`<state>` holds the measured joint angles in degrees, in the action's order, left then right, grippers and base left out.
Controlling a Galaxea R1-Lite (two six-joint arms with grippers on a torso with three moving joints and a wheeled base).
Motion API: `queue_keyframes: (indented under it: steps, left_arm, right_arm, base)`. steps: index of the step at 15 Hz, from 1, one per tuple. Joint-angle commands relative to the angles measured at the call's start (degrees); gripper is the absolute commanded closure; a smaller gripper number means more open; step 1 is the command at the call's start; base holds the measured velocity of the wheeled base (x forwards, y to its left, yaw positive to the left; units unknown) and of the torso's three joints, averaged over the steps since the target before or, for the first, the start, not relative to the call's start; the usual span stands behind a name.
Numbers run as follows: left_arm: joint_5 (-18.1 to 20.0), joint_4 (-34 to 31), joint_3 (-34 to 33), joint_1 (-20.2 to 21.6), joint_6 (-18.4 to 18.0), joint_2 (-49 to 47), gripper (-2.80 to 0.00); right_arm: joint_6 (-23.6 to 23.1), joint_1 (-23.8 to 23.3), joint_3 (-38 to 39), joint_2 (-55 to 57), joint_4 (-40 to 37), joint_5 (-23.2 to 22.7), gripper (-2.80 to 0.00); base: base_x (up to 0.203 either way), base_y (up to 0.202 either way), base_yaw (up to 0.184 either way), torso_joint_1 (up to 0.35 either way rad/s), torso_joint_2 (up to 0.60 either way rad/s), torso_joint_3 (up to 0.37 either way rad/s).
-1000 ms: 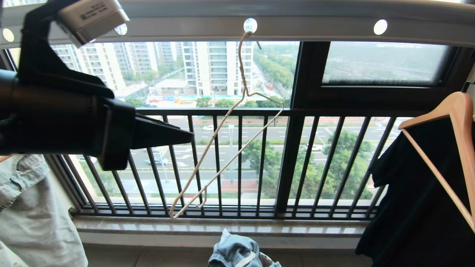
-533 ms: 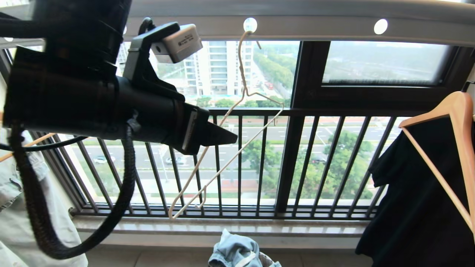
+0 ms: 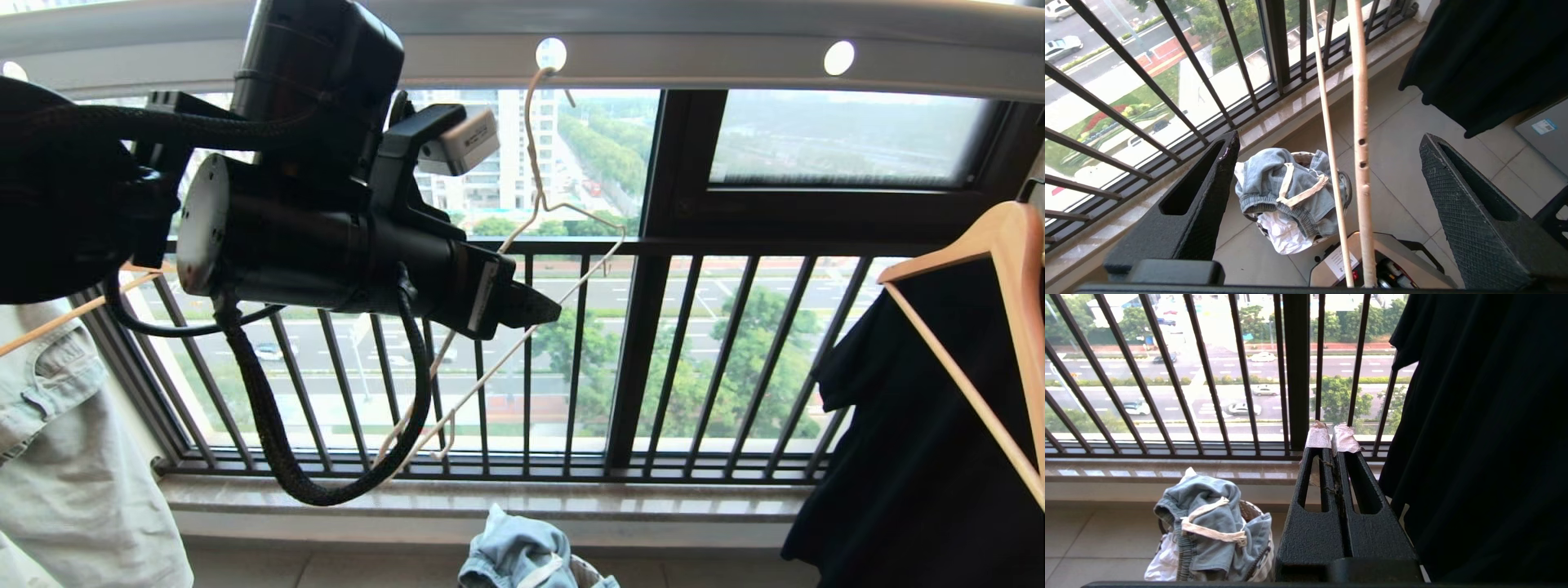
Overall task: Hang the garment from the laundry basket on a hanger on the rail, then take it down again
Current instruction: Pick up the clothes rack on the clothesline
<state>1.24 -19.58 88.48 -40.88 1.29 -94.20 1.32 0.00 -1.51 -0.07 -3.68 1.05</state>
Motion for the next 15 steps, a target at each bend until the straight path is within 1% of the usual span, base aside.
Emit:
queue_keyframes:
  steps: [1,2,6,9,14,15]
  left_arm:
    - [-0.4,-0.1,0.0,0.0,0.0,-0.6,-2.8]
    - [-0.4,-0.1,0.0,0.0,0.0,-0.6,0.0]
    - [-0.7,-0.1,-0.6,0.0,0.1,-0.3,0.0]
    - [-0.8,-0.1,-2.3,0.0,0.2,1.5,0.0]
    - [-0.9,-0.1,-2.3,0.1,0.2,3.7,0.0]
    - [-1.4,-0.1,-2.6,0.1,0.2,4.1,0.0]
  right_arm:
    - [0.0,0.0,0.0,0.0,0.0,0.0,0.0]
    - [0.0,0.0,0.0,0.0,0.0,0.0,0.0]
    - [0.0,0.0,0.0,0.0,0.0,0.0,0.0]
    - [0.0,0.0,0.0,0.0,0.0,0.0,0.0]
    - [0.0,0.0,0.0,0.0,-0.1,0.0,0.0]
    - [0.0,0.0,0.0,0.0,0.0,0.0,0.0]
  base:
    - [0.0,0.0,0.0,0.0,0.0,0.0]
    - [0.0,0.0,0.0,0.0,0.0,0.0]
    - [0.0,0.0,0.0,0.0,0.0,0.0]
    - [0.0,0.0,0.0,0.0,0.0,0.0]
    - [0.0,0.0,0.0,0.0,0.0,0.0]
    - [0.0,0.0,0.0,0.0,0.0,0.0]
